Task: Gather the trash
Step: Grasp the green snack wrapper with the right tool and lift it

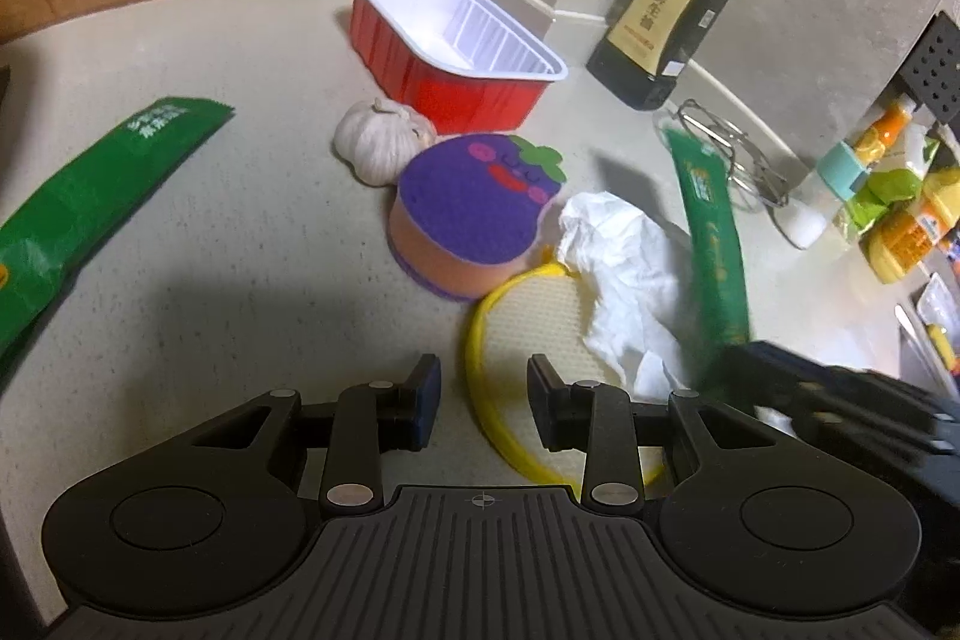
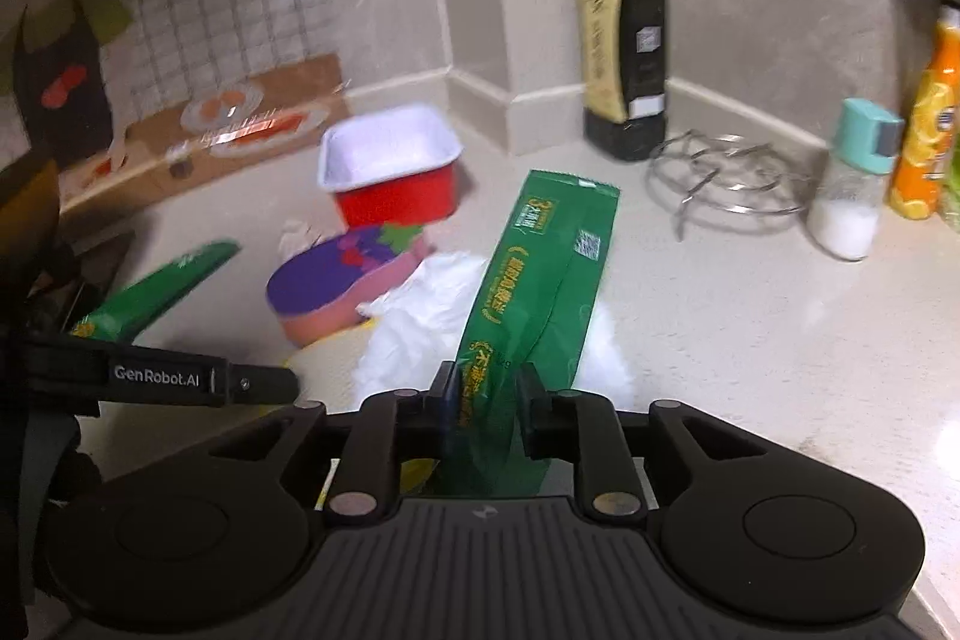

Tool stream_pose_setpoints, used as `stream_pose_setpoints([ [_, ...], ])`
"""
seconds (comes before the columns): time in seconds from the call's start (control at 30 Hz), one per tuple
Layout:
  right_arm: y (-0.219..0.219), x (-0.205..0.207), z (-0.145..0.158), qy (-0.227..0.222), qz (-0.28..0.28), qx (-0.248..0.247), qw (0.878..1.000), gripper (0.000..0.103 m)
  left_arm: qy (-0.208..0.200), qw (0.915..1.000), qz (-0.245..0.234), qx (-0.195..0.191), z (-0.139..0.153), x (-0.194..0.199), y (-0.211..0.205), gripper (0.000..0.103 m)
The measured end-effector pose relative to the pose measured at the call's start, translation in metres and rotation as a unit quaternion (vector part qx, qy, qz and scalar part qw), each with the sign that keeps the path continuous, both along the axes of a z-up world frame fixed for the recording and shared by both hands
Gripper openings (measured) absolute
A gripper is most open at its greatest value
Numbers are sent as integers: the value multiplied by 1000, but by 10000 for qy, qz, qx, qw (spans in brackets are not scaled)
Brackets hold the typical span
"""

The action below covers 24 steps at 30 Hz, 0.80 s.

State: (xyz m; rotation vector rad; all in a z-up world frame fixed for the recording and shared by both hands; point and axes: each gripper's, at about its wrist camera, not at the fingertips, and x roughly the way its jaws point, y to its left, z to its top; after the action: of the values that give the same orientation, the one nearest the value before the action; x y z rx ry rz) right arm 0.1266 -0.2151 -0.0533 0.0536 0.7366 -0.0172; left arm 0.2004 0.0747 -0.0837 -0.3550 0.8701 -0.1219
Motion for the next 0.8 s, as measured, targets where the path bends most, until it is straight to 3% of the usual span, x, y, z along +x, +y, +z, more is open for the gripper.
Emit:
stream_pose_setpoints([
  [0.13,11,7,-10,63,107,-162,9998,25,-115,9999,71,-74,6,-13,8,35],
  [0.33,30,-5,-8,308,730,-142,9968,25,-157,9994,208,-249,7,-29,30,35],
  [0.5,38,-22,-10,404,719,-399,9958,25,-161,9996,176,-171,6,-32,32,35],
  [0.6,40,-25,-4,270,456,-793,9954,25,-174,9996,145,-183,5,-29,30,35],
  [0.7,40,-25,8,-33,452,-592,9972,25,-178,9997,49,-130,6,-21,27,35],
  [0.8,46,-15,8,-112,520,-630,9966,33,-105,9999,6,-111,4,-12,24,35],
])
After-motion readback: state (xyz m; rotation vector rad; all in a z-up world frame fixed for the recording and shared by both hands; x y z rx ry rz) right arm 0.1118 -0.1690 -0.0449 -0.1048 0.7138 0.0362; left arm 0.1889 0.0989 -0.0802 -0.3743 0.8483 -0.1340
